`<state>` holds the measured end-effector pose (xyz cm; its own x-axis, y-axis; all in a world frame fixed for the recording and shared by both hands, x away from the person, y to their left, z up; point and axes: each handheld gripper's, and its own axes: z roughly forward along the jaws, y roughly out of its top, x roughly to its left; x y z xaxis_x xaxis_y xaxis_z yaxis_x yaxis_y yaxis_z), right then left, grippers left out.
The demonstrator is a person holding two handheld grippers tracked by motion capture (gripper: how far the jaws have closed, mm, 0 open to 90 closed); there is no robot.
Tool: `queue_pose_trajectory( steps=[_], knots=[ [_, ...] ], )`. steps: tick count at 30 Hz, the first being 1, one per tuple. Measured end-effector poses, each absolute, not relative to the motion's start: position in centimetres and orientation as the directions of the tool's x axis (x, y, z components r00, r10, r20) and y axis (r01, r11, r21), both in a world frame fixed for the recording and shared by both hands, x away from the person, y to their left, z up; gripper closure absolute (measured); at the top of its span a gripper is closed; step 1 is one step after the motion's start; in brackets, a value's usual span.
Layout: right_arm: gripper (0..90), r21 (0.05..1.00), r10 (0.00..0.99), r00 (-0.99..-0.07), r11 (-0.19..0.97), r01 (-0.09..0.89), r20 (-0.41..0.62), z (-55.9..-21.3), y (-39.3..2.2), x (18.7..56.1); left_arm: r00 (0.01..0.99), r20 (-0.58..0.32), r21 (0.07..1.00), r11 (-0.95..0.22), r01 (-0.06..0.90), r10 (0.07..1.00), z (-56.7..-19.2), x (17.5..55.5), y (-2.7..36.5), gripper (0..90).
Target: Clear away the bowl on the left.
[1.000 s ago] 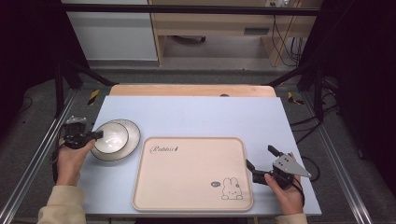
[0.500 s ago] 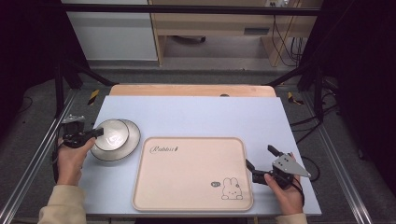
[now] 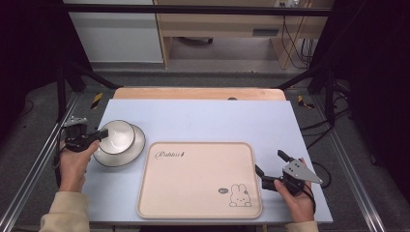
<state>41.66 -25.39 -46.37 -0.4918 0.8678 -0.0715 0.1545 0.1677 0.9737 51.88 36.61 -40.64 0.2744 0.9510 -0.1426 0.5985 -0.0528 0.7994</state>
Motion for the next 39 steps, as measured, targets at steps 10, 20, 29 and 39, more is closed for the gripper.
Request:
queue_pose_trajectory(
  steps=[10, 20, 29, 39],
  knots=[
    [3.6, 0.975, 0.870, -0.489, 0.162, 0.152, -0.068, -46.3, -25.4, 41.6, 0.294, -0.142, 0.806, -0.062, 0.589, 0.945, -40.2, 51.7, 35.9, 82.3],
    [3.7, 0.975, 0.871, -0.487, 0.164, 0.148, -0.073, -46.3, -25.5, 41.6, 0.324, -0.114, 0.809, -0.101, 0.579, 0.939, -39.9, 51.5, 34.5, 82.2],
    [3.8, 0.975, 0.871, -0.486, 0.165, 0.148, -0.073, -46.3, -25.5, 41.6, 0.340, -0.102, 0.814, -0.118, 0.569, 0.935, -39.7, 51.4, 33.6, 82.2],
    [3.8, 0.975, 0.871, -0.486, 0.167, 0.148, -0.075, -46.3, -25.5, 41.6, 0.380, -0.096, 0.820, -0.144, 0.555, 0.920, -39.1, 51.2, 32.3, 82.2]
  ],
)
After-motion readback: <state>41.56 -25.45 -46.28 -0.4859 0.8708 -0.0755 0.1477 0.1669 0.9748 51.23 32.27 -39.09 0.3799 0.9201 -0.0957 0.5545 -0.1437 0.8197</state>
